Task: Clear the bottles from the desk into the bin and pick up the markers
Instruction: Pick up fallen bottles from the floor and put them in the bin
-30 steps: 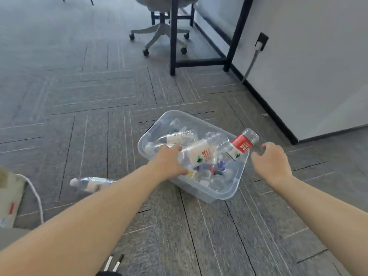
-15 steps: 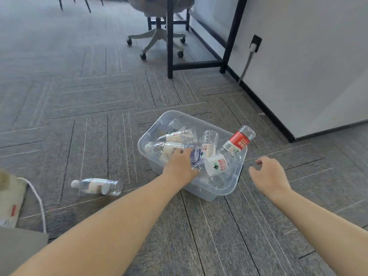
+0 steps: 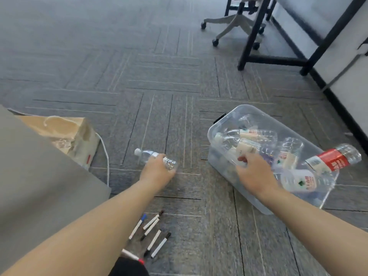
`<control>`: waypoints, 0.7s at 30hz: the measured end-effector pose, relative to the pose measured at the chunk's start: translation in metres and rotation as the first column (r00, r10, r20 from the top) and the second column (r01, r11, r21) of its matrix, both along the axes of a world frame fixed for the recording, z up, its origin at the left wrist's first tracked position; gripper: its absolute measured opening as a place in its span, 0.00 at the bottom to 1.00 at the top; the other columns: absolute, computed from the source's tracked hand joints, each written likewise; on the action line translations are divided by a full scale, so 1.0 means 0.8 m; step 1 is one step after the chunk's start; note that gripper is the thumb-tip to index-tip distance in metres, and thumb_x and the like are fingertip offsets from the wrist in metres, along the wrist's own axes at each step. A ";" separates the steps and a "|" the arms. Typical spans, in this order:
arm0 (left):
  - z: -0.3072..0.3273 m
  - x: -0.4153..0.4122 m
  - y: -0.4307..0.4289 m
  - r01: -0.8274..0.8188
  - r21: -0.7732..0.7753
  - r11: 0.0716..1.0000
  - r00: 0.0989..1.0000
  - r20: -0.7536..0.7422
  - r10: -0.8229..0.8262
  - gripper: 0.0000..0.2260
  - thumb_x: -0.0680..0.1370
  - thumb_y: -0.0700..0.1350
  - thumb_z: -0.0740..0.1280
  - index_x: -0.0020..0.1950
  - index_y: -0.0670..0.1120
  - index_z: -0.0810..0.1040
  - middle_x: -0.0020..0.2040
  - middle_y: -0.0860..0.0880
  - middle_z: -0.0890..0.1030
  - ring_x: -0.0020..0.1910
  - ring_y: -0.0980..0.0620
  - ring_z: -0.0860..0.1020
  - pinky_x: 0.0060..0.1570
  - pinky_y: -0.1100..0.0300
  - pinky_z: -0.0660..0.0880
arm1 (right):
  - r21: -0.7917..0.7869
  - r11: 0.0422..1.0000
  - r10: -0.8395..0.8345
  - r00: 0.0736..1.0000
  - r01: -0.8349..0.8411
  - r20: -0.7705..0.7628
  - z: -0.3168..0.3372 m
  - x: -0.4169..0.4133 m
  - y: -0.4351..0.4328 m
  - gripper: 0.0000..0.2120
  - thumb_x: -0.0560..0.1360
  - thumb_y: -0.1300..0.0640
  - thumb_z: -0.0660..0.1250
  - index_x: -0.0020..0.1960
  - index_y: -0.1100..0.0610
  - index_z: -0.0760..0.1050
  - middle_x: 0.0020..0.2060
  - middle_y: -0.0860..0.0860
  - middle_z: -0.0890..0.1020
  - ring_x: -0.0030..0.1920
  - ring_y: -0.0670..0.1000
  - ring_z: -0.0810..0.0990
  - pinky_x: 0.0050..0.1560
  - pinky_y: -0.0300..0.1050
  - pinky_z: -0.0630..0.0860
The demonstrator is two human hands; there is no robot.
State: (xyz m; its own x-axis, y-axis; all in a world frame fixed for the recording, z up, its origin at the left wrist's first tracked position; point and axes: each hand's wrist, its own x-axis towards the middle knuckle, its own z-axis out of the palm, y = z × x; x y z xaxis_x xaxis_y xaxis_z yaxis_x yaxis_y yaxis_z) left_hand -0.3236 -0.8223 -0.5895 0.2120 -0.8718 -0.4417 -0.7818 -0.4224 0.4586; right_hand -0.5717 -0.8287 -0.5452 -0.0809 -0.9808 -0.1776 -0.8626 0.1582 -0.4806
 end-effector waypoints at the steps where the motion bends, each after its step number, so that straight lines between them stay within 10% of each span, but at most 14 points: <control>1: -0.017 0.026 0.006 -0.050 0.029 0.998 0.999 0.007 0.050 0.28 0.75 0.53 0.69 0.73 0.47 0.66 0.68 0.44 0.69 0.64 0.43 0.72 0.57 0.51 0.73 | 0.023 0.999 0.048 0.999 -0.048 0.007 -0.012 0.026 -0.006 0.13 0.75 0.60 0.62 0.58 0.61 0.76 0.57 0.57 0.77 0.56 0.55 0.75 0.53 0.44 0.69; 11: -0.202 0.152 0.011 -0.104 0.388 0.916 0.990 0.125 0.059 0.49 0.70 0.63 0.72 0.80 0.53 0.45 0.79 0.41 0.48 0.75 0.34 0.57 0.68 0.43 0.66 | 0.300 0.890 0.380 0.922 -0.343 -0.073 -0.159 0.211 -0.042 0.15 0.76 0.55 0.62 0.60 0.58 0.73 0.56 0.56 0.75 0.52 0.56 0.76 0.49 0.46 0.72; 21: -0.262 0.132 -0.023 -0.181 0.475 0.861 0.976 0.197 0.097 0.49 0.73 0.47 0.75 0.79 0.43 0.42 0.77 0.33 0.40 0.73 0.24 0.46 0.68 0.31 0.56 | 0.413 0.871 0.357 0.920 -0.266 -0.162 -0.269 0.276 -0.128 0.26 0.75 0.49 0.66 0.69 0.56 0.62 0.64 0.58 0.70 0.62 0.60 0.72 0.59 0.57 0.74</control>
